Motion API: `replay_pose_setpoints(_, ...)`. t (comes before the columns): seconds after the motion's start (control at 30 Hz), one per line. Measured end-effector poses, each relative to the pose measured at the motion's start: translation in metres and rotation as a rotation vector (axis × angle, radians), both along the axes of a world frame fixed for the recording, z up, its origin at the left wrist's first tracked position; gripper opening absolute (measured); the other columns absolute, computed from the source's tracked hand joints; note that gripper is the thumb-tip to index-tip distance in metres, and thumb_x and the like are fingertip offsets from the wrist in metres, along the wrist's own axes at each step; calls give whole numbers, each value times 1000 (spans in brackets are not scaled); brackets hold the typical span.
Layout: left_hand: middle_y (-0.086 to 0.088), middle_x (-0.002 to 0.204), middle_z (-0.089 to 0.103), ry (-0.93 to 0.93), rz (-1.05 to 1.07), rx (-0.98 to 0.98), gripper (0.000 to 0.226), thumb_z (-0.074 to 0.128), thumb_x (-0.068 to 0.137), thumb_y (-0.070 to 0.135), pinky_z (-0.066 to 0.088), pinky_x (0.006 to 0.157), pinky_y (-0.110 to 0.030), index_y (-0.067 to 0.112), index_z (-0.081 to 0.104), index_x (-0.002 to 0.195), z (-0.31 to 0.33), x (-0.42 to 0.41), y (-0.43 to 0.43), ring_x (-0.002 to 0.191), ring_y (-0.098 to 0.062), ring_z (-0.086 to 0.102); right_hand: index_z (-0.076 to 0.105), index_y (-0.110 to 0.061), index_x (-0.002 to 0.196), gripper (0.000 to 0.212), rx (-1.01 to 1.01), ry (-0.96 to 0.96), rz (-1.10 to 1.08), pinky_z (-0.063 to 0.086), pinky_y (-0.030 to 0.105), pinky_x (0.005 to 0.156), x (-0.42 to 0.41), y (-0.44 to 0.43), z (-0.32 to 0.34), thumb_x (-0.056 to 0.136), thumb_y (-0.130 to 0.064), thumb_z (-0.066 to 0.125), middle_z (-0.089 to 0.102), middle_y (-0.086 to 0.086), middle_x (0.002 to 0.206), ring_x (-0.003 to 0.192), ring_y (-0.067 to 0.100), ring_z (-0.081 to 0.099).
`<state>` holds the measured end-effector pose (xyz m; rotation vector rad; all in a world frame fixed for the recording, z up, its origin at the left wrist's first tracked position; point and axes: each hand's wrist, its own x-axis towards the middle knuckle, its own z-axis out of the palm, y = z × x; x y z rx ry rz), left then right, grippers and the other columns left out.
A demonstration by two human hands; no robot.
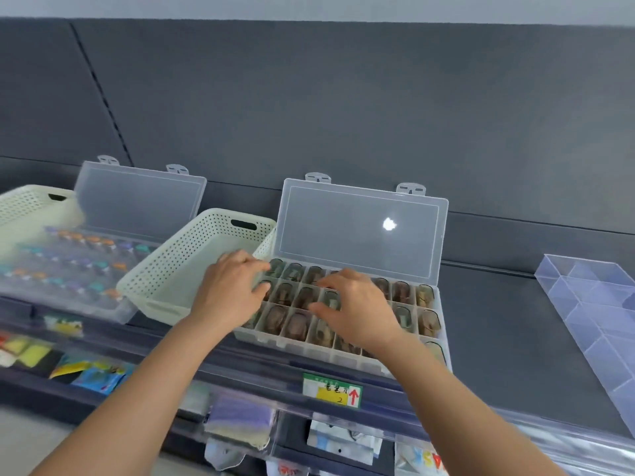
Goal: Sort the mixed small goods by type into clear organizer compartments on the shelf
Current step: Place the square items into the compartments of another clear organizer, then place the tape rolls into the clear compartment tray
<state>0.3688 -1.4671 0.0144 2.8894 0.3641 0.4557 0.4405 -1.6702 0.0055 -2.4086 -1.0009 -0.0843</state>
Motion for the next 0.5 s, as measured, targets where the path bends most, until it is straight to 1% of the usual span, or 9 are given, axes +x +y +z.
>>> replay_pose_setpoints(0.07,-1,123,55,39,90,27,40,59,91,29,38,95,-39,22,57,130,-1,-8,39,115,-22,47,56,-22,128,50,10,5,29,46,37,97,-4,34,1,87,-50,58,57,1,127,115,21,53)
replay_pose_setpoints(0.17,-4,134,47,108,216,70,47,56,91,32,35,100,-42,22,48,137,-5,-19,93,124,-26,39,53,-18,130,54,14,31,12,47,38,95,-12,86,-3,88,-52,55,58,4,125,115,24,53)
replay_pose_setpoints(0.2,-4,137,44,134,250,87,50,55,92,33,35,100,-42,22,45,139,-7,-22,108,127,-26,37,54,-16,127,54,6,44,-8,49,38,92,-15,102,-4,88,-53,53,60,5,120,111,25,55)
replay_pose_setpoints(0.27,-5,140,40,176,289,127,53,52,93,34,35,101,-43,22,38,142,-11,-26,135,129,-27,34,54,-14,117,52,-28,61,-76,53,37,81,-18,133,-8,89,-57,48,61,4,105,98,24,59)
replay_pose_setpoints(0.3,-5,139,39,188,292,137,53,51,93,33,36,101,-43,20,37,142,-14,-26,146,128,-27,35,52,-13,115,53,-47,69,-121,54,37,78,-20,146,-10,89,-59,46,62,4,102,93,23,60)
replay_pose_setpoints(0.37,-6,135,43,194,283,150,48,51,94,30,39,97,-40,16,39,139,-20,-24,164,123,-26,39,48,-14,118,53,-71,105,-207,57,38,74,-22,168,-15,90,-59,42,64,4,102,89,22,63)
replay_pose_setpoints(0.43,-7,128,48,185,272,177,43,52,94,24,41,93,-37,13,43,134,-25,-21,177,118,-26,44,43,-14,124,50,-73,166,-275,58,40,70,-24,183,-20,93,-52,43,66,3,102,86,22,65)
replay_pose_setpoints(0.5,-7,124,52,166,266,173,40,54,93,18,43,90,-35,11,47,132,-28,-16,188,114,-24,48,39,-13,129,44,-66,206,-321,59,41,68,-26,194,-24,95,-42,43,67,4,101,84,23,66)
